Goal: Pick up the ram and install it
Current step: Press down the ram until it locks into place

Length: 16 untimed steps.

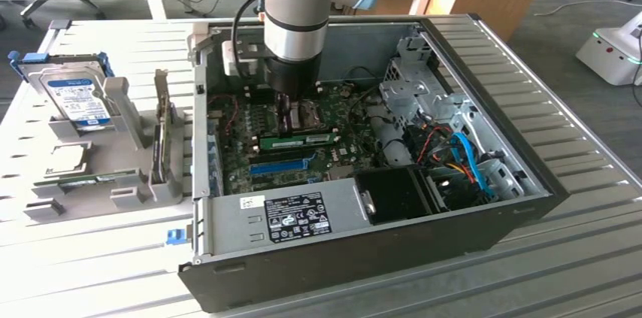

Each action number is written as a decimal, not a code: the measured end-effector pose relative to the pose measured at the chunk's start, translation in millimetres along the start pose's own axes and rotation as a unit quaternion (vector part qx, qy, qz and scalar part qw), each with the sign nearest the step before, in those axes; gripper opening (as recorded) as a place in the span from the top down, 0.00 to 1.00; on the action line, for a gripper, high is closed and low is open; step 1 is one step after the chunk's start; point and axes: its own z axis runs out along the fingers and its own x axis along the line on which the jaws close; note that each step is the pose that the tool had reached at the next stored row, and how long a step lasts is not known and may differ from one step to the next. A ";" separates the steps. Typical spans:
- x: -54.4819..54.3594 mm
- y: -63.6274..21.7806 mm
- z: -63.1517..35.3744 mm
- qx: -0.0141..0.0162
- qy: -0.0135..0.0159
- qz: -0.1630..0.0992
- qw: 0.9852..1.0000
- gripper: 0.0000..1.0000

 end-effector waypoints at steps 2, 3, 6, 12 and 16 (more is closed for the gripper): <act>0.0 0.0 0.2 0.000 0.000 0.000 1.000 0.89; 0.0 0.0 0.2 0.000 0.000 0.000 1.000 0.89; 0.0 0.0 0.4 0.000 0.000 0.000 1.000 0.89; 0.0 0.0 1.4 0.000 0.000 0.000 1.000 0.89; 0.0 0.0 1.4 0.000 0.000 0.000 1.000 0.89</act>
